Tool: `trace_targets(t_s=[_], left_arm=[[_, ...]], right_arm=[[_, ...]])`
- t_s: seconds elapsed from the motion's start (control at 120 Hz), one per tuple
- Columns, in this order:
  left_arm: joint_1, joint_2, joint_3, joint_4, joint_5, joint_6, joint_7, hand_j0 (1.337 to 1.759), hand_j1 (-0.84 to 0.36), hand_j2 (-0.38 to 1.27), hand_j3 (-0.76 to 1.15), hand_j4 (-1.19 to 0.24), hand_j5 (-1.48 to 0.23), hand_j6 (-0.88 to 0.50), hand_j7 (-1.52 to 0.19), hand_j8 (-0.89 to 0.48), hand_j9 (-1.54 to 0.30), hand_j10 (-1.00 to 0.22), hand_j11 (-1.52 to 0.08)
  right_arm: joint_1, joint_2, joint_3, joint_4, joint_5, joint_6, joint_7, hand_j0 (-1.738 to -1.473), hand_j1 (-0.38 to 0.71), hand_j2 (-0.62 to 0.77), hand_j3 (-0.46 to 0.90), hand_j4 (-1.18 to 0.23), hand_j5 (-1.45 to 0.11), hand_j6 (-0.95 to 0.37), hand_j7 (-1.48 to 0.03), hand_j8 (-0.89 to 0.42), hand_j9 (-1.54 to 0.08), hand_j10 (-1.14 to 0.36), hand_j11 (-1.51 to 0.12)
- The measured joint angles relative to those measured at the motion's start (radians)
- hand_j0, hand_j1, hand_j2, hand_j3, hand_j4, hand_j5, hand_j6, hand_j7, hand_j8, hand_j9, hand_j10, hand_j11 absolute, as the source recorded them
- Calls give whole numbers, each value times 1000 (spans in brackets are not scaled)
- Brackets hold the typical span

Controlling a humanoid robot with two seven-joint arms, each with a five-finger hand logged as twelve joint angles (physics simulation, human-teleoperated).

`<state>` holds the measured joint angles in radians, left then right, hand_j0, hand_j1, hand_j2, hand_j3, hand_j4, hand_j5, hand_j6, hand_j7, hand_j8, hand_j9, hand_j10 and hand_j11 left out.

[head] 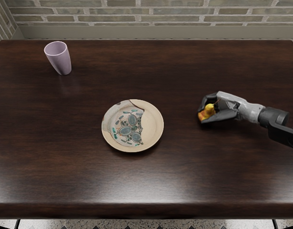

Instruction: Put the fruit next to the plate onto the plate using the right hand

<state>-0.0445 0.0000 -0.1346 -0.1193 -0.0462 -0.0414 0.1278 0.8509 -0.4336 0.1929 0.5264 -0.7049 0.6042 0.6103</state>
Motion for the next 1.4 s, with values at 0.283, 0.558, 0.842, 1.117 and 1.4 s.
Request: trace_targets(t_s=[0.283, 0.558, 0.842, 1.117, 1.4], left_arm=[[0, 0, 0, 0, 0, 0, 0, 1658, 348, 0, 0, -1, -1, -1, -1, -1, -1, -1, -1], [0, 0, 0, 0, 0, 0, 0, 1658, 348, 0, 0, -1, -1, -1, -1, -1, -1, -1, -1], [0, 0, 0, 0, 0, 0, 1, 1658, 348, 0, 0, -1, -1, -1, -1, -1, -1, -1, -1], [0, 0, 0, 0, 0, 0, 1, 1658, 348, 0, 0, -1, -1, -1, -1, -1, -1, -1, -1], [0, 0, 0, 0, 0, 0, 1, 1658, 349, 0, 1, -1, -1, -1, -1, -1, -1, -1, -1]], right_arm=[[36, 4, 2, 2, 0, 1, 0, -1642, 382, 192, 0, -736, -1140, -494, -1126, -206, -1166, -225, -1186], [73, 22, 12, 36, 5, 0, 0, -1640, 383, 193, 0, -732, -1146, -490, -1132, -203, -1167, -222, -1190], [121, 105, 12, 75, 11, -1, 0, -1639, 395, 218, 0, -734, -1147, -494, -1134, -199, -1160, -221, -1180], [130, 133, 4, 216, 7, -1, 0, -1639, 385, 202, 0, -738, -1146, -507, -1134, -207, -1148, -229, -1169], [135, 171, -6, 280, 7, -6, 1, -1641, 357, 135, 0, -841, -1080, -563, -1134, -296, -1127, -281, -1198]])
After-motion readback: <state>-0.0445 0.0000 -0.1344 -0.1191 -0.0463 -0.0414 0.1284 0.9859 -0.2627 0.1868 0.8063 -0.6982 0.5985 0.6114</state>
